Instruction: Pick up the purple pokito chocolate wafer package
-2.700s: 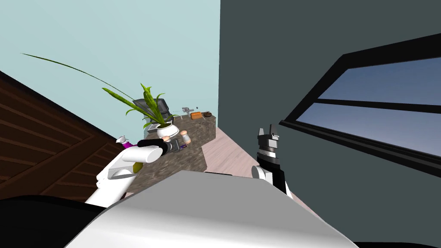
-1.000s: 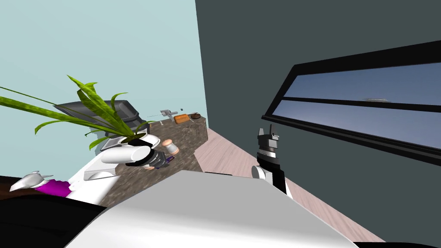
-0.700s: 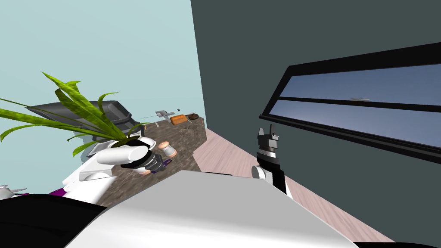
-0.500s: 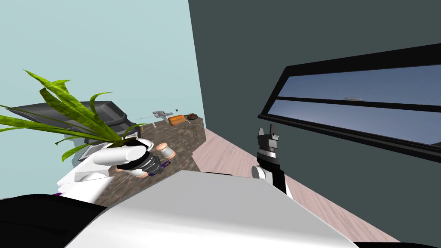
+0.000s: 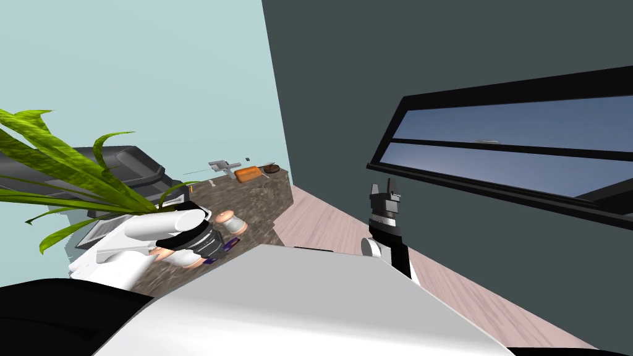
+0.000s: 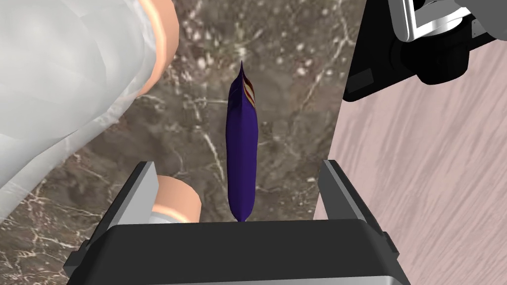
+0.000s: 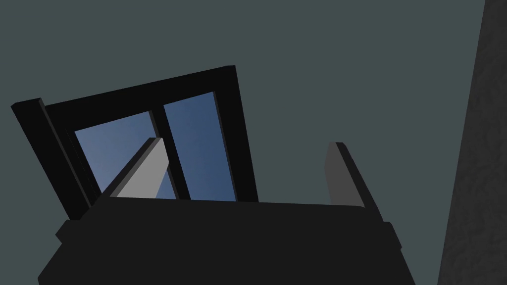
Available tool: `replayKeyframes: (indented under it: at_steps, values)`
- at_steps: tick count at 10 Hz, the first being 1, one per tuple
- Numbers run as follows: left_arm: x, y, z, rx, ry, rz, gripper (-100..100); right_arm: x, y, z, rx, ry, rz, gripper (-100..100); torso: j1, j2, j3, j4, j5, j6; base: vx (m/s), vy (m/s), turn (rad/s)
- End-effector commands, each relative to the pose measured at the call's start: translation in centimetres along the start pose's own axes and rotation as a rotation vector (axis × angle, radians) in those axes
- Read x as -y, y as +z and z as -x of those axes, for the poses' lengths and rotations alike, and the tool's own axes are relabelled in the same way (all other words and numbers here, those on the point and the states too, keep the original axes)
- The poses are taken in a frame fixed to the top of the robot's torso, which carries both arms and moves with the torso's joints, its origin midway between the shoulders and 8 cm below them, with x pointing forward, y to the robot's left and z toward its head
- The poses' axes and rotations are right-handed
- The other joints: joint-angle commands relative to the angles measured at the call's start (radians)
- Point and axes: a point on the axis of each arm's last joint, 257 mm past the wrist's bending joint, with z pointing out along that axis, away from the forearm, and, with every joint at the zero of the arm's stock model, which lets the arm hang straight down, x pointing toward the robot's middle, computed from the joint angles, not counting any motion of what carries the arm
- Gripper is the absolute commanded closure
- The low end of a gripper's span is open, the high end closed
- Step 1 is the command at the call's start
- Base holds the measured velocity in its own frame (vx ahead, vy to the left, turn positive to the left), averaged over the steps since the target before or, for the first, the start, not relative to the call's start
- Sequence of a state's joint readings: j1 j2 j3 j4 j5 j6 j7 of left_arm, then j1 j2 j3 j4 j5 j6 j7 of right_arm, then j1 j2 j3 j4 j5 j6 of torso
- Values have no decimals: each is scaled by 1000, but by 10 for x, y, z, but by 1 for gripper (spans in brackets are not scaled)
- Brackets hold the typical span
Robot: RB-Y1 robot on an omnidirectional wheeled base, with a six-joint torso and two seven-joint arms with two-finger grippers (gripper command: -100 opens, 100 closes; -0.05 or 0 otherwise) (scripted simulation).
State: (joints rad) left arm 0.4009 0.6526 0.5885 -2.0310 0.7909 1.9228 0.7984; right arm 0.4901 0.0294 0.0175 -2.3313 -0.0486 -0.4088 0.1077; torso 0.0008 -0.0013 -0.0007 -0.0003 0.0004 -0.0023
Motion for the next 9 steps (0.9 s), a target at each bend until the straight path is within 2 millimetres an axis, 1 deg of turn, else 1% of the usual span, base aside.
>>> replayKeyframes:
  at_steps: [1, 2, 5, 6, 7, 9]
  values:
    - [0, 0, 0, 0, 0, 0, 0, 0, 0, 0, 0, 0, 0, 0, 0, 0, 0, 0, 0, 0, 0, 0, 0]
    - [3, 10, 0, -2, -2, 0, -100, 0, 0, 0, 0, 0, 0, 0, -1, 0, 0, 0, 0, 0, -7, -7, -17]
    - [7, 25, 1, -1, -4, -1, -100, 0, 0, 0, 0, 0, 0, 0, -2, 2, 1, 0, 0, 0, -14, -16, -15]
    - [6, 21, 0, 0, -4, 0, -100, 0, 0, 0, 0, 0, 0, 0, -2, 2, 1, 0, 0, 0, -7, -5, -1]
    - [7, 22, 0, -2, -3, -1, 100, 0, 0, 0, 0, 0, 0, 0, -1, 1, 1, 0, 0, 0, 0, 0, 0]
    - [6, 22, 0, -1, -4, 0, 100, 0, 0, 0, 0, 0, 0, 0, 0, 1, 0, 0, 0, 0, 0, 0, 0]
